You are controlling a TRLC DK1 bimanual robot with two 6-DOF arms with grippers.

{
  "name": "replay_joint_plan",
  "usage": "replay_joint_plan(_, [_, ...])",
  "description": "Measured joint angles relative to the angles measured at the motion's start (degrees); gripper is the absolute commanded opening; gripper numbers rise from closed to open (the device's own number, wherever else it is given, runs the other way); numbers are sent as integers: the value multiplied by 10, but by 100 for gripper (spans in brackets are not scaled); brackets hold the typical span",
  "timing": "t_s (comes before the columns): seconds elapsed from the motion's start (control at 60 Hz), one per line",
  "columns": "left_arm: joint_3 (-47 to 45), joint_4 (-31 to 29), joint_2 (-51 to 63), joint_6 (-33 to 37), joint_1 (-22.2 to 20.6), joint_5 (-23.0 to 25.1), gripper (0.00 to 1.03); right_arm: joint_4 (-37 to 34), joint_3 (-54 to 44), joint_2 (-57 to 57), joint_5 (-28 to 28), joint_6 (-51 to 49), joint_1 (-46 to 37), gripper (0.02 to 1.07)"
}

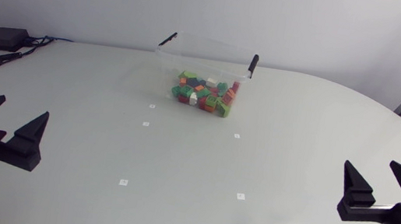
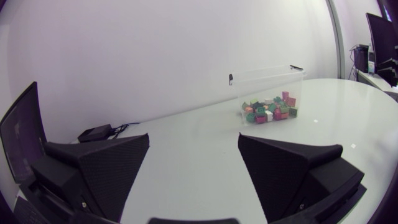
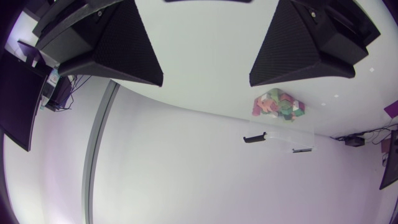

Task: Place the duplo bricks in the container

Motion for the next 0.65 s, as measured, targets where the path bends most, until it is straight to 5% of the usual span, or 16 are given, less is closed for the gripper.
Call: replay_joint_plan(0.65, [-100,15,-134,-134,-21,-30,99,39,-64,-61,10,78,17,102])
